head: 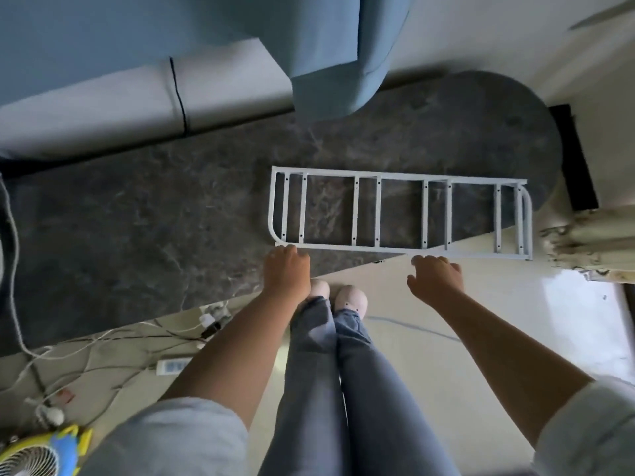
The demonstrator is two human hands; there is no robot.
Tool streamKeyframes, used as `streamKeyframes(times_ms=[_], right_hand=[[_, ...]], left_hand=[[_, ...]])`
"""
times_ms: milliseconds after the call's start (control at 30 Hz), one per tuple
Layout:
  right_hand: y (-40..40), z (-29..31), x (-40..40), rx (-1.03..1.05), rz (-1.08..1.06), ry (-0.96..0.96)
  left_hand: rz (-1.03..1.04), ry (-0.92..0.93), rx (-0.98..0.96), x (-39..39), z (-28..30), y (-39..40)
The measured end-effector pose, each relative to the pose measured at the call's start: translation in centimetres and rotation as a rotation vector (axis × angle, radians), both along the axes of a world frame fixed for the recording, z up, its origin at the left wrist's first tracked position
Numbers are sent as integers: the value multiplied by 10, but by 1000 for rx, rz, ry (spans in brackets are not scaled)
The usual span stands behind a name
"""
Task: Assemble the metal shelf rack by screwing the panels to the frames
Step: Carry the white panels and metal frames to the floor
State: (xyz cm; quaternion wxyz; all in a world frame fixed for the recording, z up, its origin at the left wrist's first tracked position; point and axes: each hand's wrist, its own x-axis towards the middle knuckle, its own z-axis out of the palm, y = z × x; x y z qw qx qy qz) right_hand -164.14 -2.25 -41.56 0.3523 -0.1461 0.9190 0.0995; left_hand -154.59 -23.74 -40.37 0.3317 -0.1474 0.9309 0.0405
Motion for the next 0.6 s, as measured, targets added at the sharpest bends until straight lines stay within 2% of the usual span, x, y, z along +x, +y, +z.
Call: streamKeyframes(times_ms=[267,433,600], right_hand=[[30,-33,-14,91,-39,-72],[55,-37,-31,105,67,-91],[69,-50,-57,29,218,-40]], left_hand=[[37,-111,50,-13,-37,28],[272,-126,75,-32,-45,61],[420,-36,88,-48,-55,101]])
